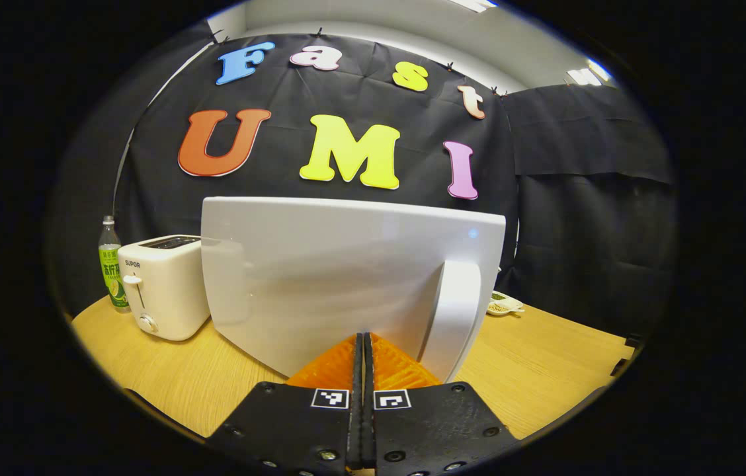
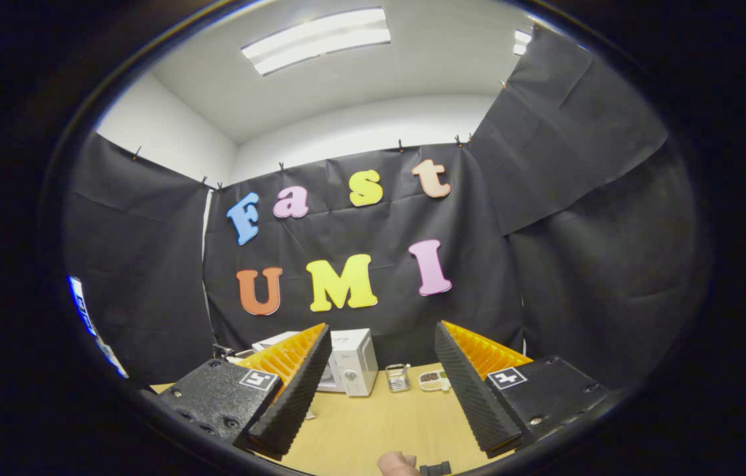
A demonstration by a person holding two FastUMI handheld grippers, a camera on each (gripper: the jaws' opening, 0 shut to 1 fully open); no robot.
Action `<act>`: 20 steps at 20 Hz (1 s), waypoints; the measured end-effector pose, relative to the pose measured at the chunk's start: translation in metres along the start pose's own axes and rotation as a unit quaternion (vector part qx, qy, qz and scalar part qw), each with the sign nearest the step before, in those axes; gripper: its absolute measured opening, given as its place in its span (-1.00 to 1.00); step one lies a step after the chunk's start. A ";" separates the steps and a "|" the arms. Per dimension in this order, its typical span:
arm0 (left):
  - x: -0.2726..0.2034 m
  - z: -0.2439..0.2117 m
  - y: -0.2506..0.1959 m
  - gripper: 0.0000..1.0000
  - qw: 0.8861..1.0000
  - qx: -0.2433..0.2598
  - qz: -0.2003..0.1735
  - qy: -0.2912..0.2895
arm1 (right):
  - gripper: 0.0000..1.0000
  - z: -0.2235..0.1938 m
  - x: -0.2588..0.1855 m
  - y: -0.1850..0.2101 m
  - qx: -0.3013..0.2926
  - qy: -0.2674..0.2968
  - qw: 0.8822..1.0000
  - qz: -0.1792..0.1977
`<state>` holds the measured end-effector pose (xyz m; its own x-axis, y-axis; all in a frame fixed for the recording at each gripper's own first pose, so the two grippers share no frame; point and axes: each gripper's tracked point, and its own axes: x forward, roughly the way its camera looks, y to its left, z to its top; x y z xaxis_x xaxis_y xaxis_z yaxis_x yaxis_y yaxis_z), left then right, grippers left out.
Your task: Open the microwave oven with the left hand, put the food in, and close the microwave oven.
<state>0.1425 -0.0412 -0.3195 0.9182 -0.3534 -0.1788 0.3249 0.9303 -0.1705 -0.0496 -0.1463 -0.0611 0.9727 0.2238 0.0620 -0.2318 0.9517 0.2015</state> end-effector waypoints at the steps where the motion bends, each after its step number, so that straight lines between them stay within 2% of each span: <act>1: 0.007 0.001 -0.002 -1.00 1.000 -0.009 -0.002 -0.001 | 0.99 -0.003 0.003 -0.004 0.003 0.002 1.000 -0.001; 5: 0.032 0.007 0.001 -1.00 1.000 -0.002 0.007 -0.007 | 0.99 -0.017 0.021 -0.019 0.005 0.012 1.000 -0.003; 6: 0.039 0.007 -0.003 -0.74 1.000 -0.003 0.003 -0.006 | 0.99 -0.020 0.025 -0.021 0.005 0.014 1.000 0.000; 7: 0.044 0.007 -0.007 -1.00 1.000 -0.003 0.000 -0.004 | 0.99 -0.023 0.029 -0.020 0.004 0.018 1.000 0.003; 8: 0.050 0.007 -0.007 -0.74 1.000 0.001 0.001 -0.001 | 0.99 -0.026 0.035 -0.020 0.001 0.022 1.000 0.007; 9: 0.056 0.010 -0.007 -1.00 1.000 0.006 0.003 0.000 | 0.99 -0.030 0.040 -0.020 -0.001 0.026 1.000 0.010; 13: 0.084 0.020 -0.029 -1.00 1.000 0.004 -0.004 -0.003 | 0.99 -0.050 0.061 -0.028 -0.018 0.042 0.999 0.024; 14: 0.092 0.022 -0.032 -1.00 1.000 0.004 -0.003 -0.004 | 0.80 -0.056 0.066 -0.030 -0.022 0.049 0.998 0.028; 16: 0.110 0.022 -0.034 -1.00 1.000 0.007 0.004 0.002 | 0.80 -0.068 0.079 -0.031 -0.022 0.058 0.997 0.035; 17: 0.119 0.021 -0.033 -1.00 1.000 0.010 0.009 0.004 | 0.99 -0.076 0.087 -0.034 -0.021 0.063 0.997 0.038; 18: 0.128 0.020 -0.032 -1.00 1.000 0.010 0.012 0.009 | 0.99 -0.081 0.091 -0.037 -0.020 0.068 0.997 0.040; 19: 0.137 0.018 -0.031 -1.00 1.000 0.008 0.016 0.013 | 0.80 -0.085 0.095 -0.039 -0.018 0.073 0.996 0.042; 20: 0.146 0.018 -0.030 -1.00 1.000 0.009 0.020 0.015 | 1.00 -0.089 0.099 -0.042 -0.017 0.079 0.996 0.042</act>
<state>0.2707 -0.1188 -0.3231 0.9233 -0.3183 -0.2149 0.2921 0.9453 -0.1453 0.0577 -0.1451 -0.1507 0.9404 0.3311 -0.0780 -0.3149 0.9340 0.1686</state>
